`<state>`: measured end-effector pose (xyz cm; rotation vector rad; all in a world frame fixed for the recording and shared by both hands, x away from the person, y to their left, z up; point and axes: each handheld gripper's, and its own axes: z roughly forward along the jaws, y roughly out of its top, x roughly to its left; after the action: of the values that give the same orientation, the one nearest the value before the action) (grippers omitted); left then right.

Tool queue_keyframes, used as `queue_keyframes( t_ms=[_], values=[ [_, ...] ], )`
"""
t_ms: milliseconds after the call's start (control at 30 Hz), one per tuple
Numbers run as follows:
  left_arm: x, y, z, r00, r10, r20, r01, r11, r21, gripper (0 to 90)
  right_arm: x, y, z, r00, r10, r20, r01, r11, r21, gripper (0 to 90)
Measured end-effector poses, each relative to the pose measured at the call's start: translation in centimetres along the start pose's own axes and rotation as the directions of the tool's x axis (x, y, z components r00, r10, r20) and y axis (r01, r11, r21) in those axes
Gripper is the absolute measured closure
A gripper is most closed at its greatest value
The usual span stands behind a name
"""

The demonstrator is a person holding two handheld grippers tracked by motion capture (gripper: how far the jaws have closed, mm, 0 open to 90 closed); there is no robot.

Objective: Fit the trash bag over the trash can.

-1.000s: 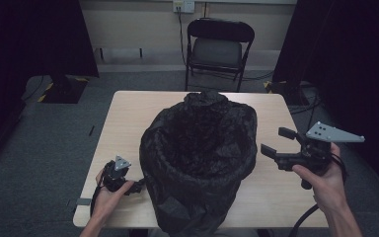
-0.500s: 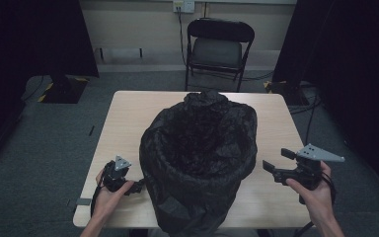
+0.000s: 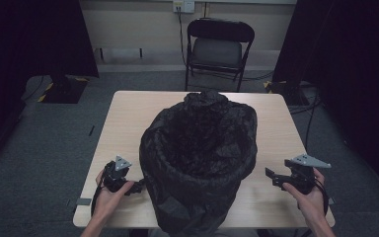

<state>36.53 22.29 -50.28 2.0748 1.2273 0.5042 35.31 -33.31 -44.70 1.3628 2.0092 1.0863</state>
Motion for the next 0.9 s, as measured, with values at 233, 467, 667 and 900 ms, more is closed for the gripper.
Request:
queue_keyframes(
  t_ms=[233, 467, 667, 900],
  values=[
    [-0.1, 0.0, 0.0, 1.0000, -0.006, -0.004, 0.006, 1.0000, -0.001, 0.0, -0.7, -1.2, 1.7, 0.9984, 0.012, 0.056, -0.015, 0.999, 0.050, 13.1],
    [-0.1, 0.0, 0.0, 1.0000, -0.004, -0.008, 0.004, 1.0000, -0.002, 0.3, -1.2, -2.2, 3.3, 0.9921, 0.045, 0.117, -0.059, 0.992, 0.116, 13.1],
    [-0.1, 0.0, 0.0, 1.0000, -0.005, -0.007, 0.005, 1.0000, -0.002, 0.3, -1.5, -3.0, 4.2, 0.9839, 0.058, 0.169, -0.085, 0.984, 0.155, 12.4],
    [-0.1, 0.0, 0.0, 1.0000, -0.003, -0.002, 0.003, 1.0000, -0.001, 0.0, -1.5, -3.2, 4.5, 0.9801, 0.066, 0.187, -0.091, 0.987, 0.132, 10.1]
  ],
)
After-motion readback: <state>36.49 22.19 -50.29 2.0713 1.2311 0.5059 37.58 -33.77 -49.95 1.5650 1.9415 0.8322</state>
